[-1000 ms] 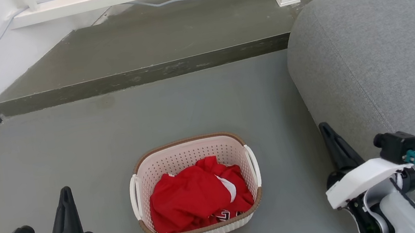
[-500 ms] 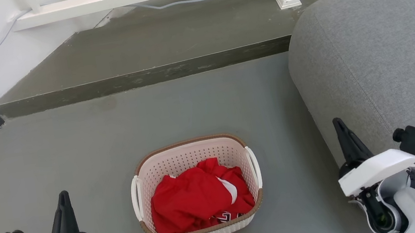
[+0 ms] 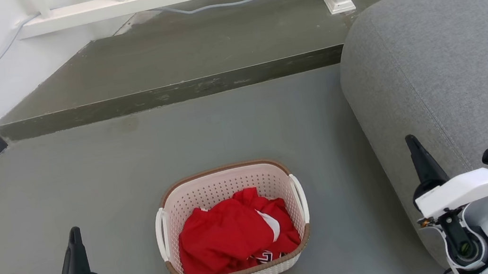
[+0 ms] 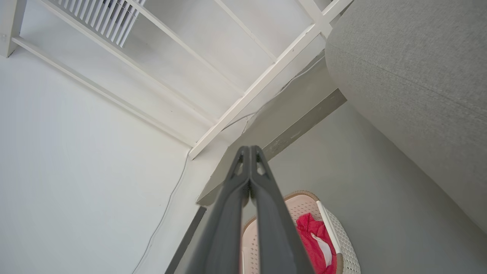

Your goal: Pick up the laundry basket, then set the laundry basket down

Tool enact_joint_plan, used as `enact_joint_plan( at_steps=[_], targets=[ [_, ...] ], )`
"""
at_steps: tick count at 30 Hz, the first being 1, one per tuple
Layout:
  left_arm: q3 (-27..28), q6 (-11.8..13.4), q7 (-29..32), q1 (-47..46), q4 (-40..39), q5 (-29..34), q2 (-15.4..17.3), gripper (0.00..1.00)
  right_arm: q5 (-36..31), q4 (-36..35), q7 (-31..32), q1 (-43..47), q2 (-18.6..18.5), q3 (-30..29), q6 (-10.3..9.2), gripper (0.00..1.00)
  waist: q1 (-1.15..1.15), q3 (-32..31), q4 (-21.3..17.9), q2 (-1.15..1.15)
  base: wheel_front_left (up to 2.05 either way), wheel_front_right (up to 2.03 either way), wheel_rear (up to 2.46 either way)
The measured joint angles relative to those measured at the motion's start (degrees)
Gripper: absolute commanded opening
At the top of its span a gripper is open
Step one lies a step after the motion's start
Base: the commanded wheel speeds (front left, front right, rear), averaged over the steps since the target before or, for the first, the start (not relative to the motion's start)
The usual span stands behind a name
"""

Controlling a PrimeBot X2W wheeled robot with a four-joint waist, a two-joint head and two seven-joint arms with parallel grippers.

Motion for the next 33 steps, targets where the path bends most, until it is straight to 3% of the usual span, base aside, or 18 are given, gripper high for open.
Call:
enact_joint_plan(
  at_steps=[33],
  targets=[
    [1.7, -0.6, 6.1, -1.0, 1.1, -21.7, 0.0, 0.00, 22.9, 0.5, 5.9, 0.0, 0.0, -8.0, 2.36, 0.00, 0.00, -1.1, 0.3, 0.00, 0.00, 0.00, 0.00]
  ],
)
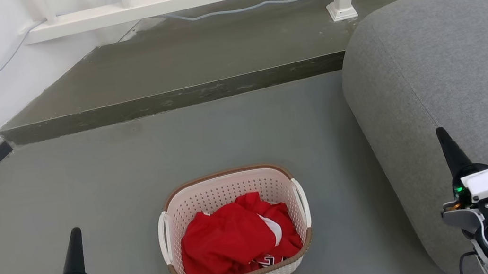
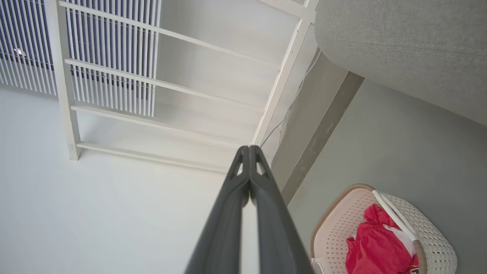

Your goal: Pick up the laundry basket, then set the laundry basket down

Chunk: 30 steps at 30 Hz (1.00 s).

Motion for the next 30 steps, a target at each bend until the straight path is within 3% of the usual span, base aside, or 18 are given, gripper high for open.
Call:
enact_joint_plan(
  at_steps=[25, 30],
  targets=[
    [1.4, -0.5, 5.0, -1.8, 1.3, -17.5, 0.0, 0.00, 18.7, 0.7, 4.4, 0.0, 0.3, -6.4, 2.24, 0.00, 0.00, -0.9, 0.3, 0.00, 0.00, 0.00, 0.00],
    [1.5, -0.6, 5.0, -1.8, 1.3, -18.7, 0.0, 0.00, 19.4, 0.8, 4.7, 0.0, 0.4, -6.6, 2.24, 0.00, 0.00, -0.9, 0.3, 0.00, 0.00, 0.00, 0.00]
  ],
)
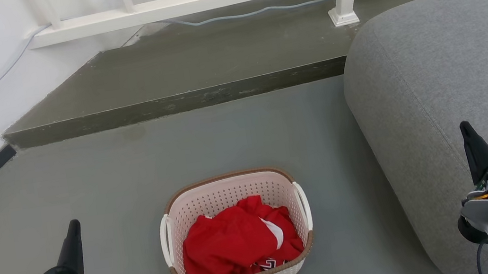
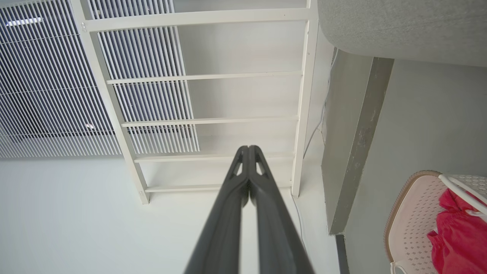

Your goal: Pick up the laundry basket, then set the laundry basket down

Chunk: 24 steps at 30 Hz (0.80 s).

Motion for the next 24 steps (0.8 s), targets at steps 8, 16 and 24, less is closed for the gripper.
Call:
enact_joint_plan(
  at_steps=[8, 16, 24],
  targets=[
    [0.0, 0.0, 0.0, 0.0, 0.0, 0.0, 0.0, 0.00, 0.0, 0.1, 0.0, 0.0, 0.0, 0.0, 0.00, 0.00, 0.00, 0.0, 0.0, 0.00, 0.00, 0.00, 0.00],
    [0.0, 0.0, 0.0, 0.0, 0.0, 0.0, 0.0, 0.00, 0.0, 0.2, 0.0, 0.0, 0.0, -0.1, 0.00, 0.00, 0.00, 0.0, 0.0, 0.00, 0.00, 0.00, 0.00],
    [0.0, 0.0, 0.0, 0.0, 0.0, 0.0, 0.0, 0.00, 0.0, 0.3, 0.0, 0.0, 0.1, -0.2, 0.01, 0.00, 0.00, 0.0, 0.0, 0.00, 0.00, 0.00, 0.00]
  ],
)
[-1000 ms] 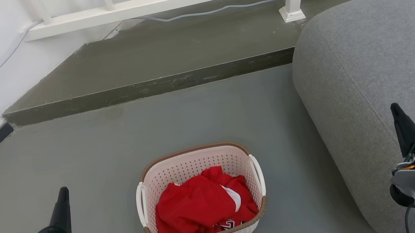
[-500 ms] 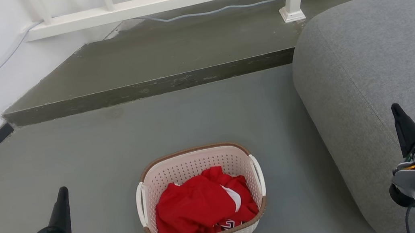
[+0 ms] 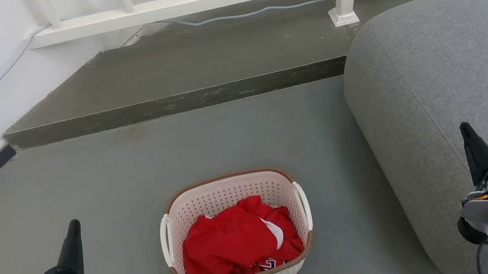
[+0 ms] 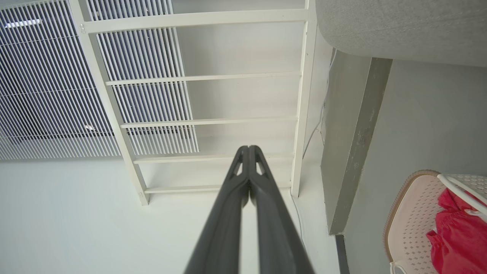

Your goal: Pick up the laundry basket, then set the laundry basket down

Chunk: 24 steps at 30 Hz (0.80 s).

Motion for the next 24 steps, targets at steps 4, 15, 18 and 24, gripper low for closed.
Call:
enact_joint_plan(
  at_steps=[4, 15, 18, 24],
  targets=[
    [0.0, 0.0, 0.0, 0.0, 0.0, 0.0, 0.0, 0.00, 0.0, 0.0, 0.0, 0.0, 0.0, 0.0, 0.00, 0.00, 0.00, 0.0, 0.0, 0.00, 0.00, 0.00, 0.00],
    [0.0, 0.0, 0.0, 0.0, 0.0, 0.0, 0.0, 0.00, 0.0, 0.1, 0.1, 0.0, 0.1, -0.1, 0.00, 0.00, 0.00, 0.0, 0.0, 0.00, 0.00, 0.00, 0.00],
    [0.0, 0.0, 0.0, 0.0, 0.0, 0.0, 0.0, 0.00, 0.0, 0.1, 0.1, 0.0, 0.1, -0.1, 0.00, 0.00, 0.00, 0.0, 0.0, 0.00, 0.00, 0.00, 0.00],
    [0.0, 0.0, 0.0, 0.0, 0.0, 0.0, 0.0, 0.00, 0.0, 0.2, 0.2, 0.0, 0.1, -0.1, 0.08, 0.00, 0.00, 0.0, 0.0, 0.00, 0.00, 0.00, 0.00]
  ],
)
